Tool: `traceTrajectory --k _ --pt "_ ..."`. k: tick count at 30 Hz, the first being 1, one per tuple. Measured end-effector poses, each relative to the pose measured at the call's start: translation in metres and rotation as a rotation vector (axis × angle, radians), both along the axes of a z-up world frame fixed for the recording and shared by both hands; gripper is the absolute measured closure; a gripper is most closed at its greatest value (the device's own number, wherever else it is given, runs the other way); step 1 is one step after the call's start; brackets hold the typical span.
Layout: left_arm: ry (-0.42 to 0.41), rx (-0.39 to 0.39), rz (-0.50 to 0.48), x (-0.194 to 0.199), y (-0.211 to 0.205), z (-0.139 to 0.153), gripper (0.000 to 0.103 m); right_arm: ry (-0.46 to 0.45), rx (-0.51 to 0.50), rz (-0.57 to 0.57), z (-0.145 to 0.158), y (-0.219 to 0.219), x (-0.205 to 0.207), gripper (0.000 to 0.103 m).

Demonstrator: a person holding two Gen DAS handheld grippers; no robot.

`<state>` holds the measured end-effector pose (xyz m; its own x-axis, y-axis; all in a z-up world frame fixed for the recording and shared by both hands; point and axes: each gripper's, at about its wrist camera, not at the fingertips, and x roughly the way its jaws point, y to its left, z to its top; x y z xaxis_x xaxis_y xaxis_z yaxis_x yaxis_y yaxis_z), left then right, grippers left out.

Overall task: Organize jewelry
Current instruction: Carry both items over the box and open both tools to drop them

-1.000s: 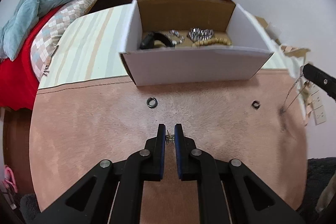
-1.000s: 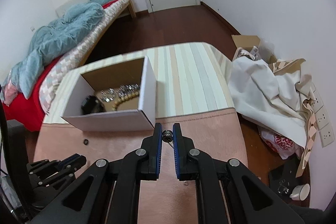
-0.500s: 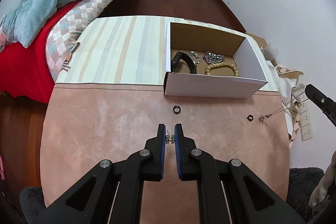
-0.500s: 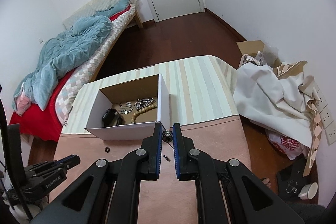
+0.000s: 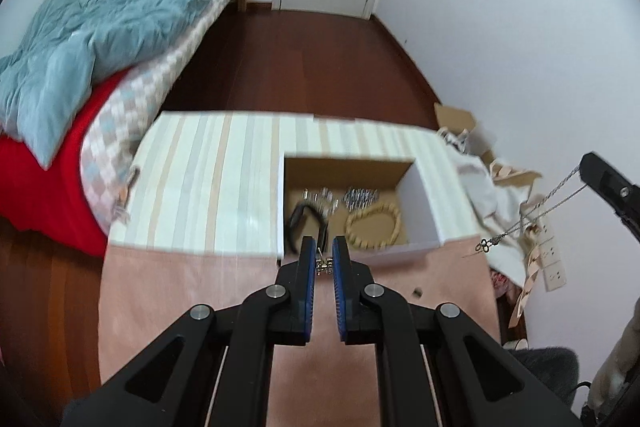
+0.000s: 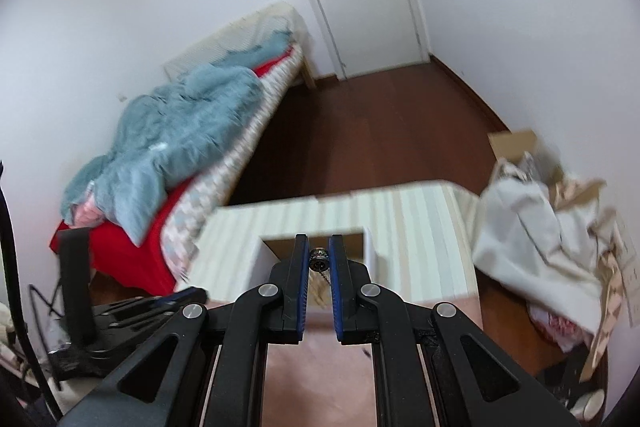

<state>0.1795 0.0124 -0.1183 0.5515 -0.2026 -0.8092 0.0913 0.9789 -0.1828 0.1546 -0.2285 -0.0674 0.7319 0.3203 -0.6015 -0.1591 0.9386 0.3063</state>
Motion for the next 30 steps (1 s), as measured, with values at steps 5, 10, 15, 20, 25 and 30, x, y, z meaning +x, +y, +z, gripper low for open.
traceTrajectory --k 5,10,15,20,25,30 --pt "-0.017 -0.022 -0.016 0.027 0.004 0.016 0.097 -0.055 -0.022 0.048 0.033 0.023 0.024 0.093" --pt "0.044 -0.042 -0.038 0.061 0.006 0.003 0.097 0.004 -0.038 0.087 0.015 0.042 0.059 0.093" --pt "0.142 -0.053 -0.044 0.087 0.006 -0.031 0.097 0.126 -0.028 0.115 -0.037 0.050 0.092 0.093" --pt "0.224 -0.061 -0.054 0.104 0.002 -0.061 0.097 0.228 -0.033 0.131 -0.083 0.054 0.114 0.093" --pt "0.274 -0.048 -0.059 0.111 -0.003 -0.076 0.095 0.311 -0.056 0.131 -0.115 0.053 0.129 0.093" --pt "0.296 -0.028 -0.026 0.114 0.002 -0.078 0.094 0.409 -0.051 0.120 -0.132 0.046 0.137 0.090"
